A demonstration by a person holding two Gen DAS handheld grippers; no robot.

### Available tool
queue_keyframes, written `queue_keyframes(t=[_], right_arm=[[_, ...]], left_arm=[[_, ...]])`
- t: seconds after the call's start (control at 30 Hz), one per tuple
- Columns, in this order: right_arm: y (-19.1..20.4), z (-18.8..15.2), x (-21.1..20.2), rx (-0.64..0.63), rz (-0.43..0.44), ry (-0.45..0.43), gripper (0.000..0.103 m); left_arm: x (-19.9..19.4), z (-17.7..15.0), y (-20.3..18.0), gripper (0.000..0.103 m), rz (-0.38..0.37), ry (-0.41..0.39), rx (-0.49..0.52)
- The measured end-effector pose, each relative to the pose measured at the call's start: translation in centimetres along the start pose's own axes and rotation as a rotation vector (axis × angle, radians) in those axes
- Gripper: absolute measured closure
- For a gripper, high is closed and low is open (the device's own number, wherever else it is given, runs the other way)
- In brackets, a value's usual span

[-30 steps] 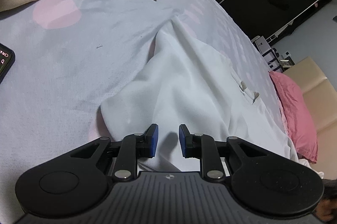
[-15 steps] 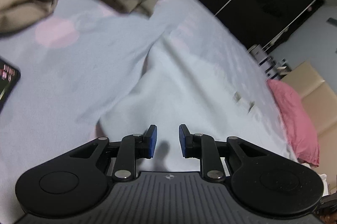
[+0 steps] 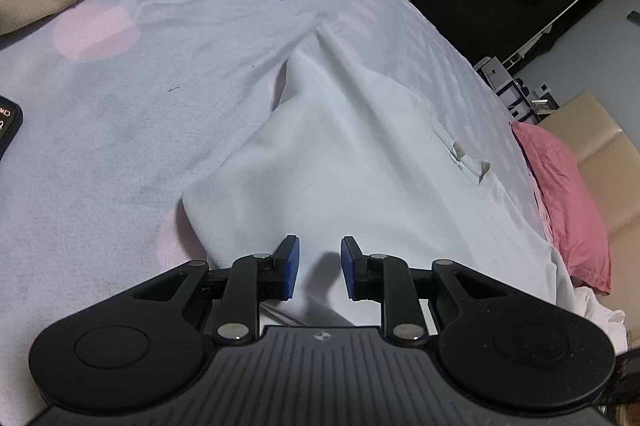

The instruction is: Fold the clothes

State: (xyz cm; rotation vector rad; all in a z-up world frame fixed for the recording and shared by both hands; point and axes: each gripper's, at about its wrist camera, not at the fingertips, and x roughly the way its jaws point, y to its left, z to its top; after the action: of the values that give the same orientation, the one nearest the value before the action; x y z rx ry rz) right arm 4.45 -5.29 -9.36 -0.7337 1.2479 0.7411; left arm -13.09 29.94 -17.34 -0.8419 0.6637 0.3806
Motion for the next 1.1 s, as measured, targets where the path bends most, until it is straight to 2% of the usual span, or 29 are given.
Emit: queue_keyframes(t=[0.07, 0.2, 0.23, 0.3, 0.37, 0.43, 0.5, 0.6, 0.7, 0.87, 1.0, 1.1], right_arm=[[1.3, 0.8, -1.3, -0.032, 0.012, -0.097, 0.075], [4.7, 1.6, -2.6, -0.149, 0.117, -0.269, 0.076], [5.5, 1.3, -2.3, -0.185, 0.136, -0.267, 0.076], [6.7, 0.4, -0.9, -0.256, 0.152, -0.212, 0.076], [6.9, -0.6, 0.8, -0.297, 0.151, -0.114, 0.076], [6.2, -1.3, 0.6, -0.292, 0.165, -0.074, 0.075], [4.1, -1.6, -1.7, -0.209, 0.136, -0.127, 0.065], [0.1, -3.2, -4.6, -0.061, 0.066, -0.202, 0.051], [-4.1, -6.1, -6.3, 0.081, -0.024, -0.235, 0.050], [-8.3, -12.5, -5.1, 0.137, -0.200, -0.168, 0.051], [-10.5, -17.6, -3.4, 0.101, -0.276, -0.081, 0.051], [-12.0, -19.3, -2.6, 0.133, -0.303, -0.062, 0.051]], left_arm=[[-0.2, -0.1, -0.2, 0.082, 0.005, -0.007, 0.003], [-1.7, -0.7, -0.6, 0.081, -0.002, -0.107, 0.021], [-2.2, -0.8, -0.9, 0.079, -0.010, -0.135, 0.032], [-2.4, -0.9, -1.4, 0.076, -0.026, -0.132, 0.055], [-1.9, -1.0, -2.0, 0.076, -0.020, -0.093, 0.078], [-1.2, -1.3, -2.5, 0.076, 0.020, -0.046, 0.101], [-0.6, -1.8, -2.7, 0.076, 0.054, -0.002, 0.115], [-0.9, -2.1, -2.6, 0.076, 0.042, -0.022, 0.098], [-1.4, -2.0, -2.4, 0.076, 0.028, -0.042, 0.070], [-2.0, -1.9, -2.6, 0.076, 0.022, -0.066, 0.057], [-1.9, -2.1, -3.2, 0.076, 0.023, -0.068, 0.066], [-1.6, -2.6, -3.8, 0.076, 0.022, -0.053, 0.081]])
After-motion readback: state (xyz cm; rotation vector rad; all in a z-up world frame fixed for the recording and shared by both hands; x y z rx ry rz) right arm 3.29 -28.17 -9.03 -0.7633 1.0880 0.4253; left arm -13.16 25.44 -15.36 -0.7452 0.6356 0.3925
